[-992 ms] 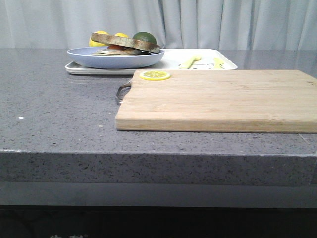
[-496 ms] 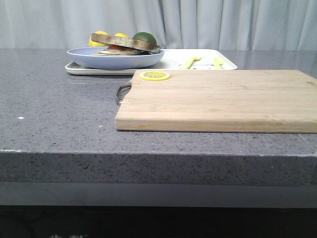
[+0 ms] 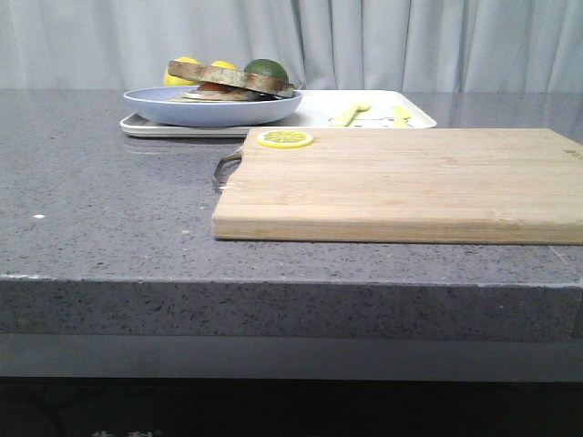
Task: Place bread and move sandwich to tray
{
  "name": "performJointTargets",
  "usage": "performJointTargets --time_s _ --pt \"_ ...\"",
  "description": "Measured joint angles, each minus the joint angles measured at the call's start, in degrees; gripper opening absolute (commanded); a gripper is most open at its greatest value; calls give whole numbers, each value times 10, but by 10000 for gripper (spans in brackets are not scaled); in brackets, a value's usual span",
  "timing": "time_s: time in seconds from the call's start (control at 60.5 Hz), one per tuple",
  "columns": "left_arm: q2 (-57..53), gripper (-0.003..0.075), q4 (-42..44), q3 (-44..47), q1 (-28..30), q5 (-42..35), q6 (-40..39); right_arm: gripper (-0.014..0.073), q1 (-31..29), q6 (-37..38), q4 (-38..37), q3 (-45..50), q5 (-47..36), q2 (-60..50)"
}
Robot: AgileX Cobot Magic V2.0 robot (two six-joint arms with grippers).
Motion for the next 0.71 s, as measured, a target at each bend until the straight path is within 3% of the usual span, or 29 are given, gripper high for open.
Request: performJointTargets --time_s 0.711 --pt "0 -17 0 0 0 -1 -1 -68 0 -5 23 0 3 0"
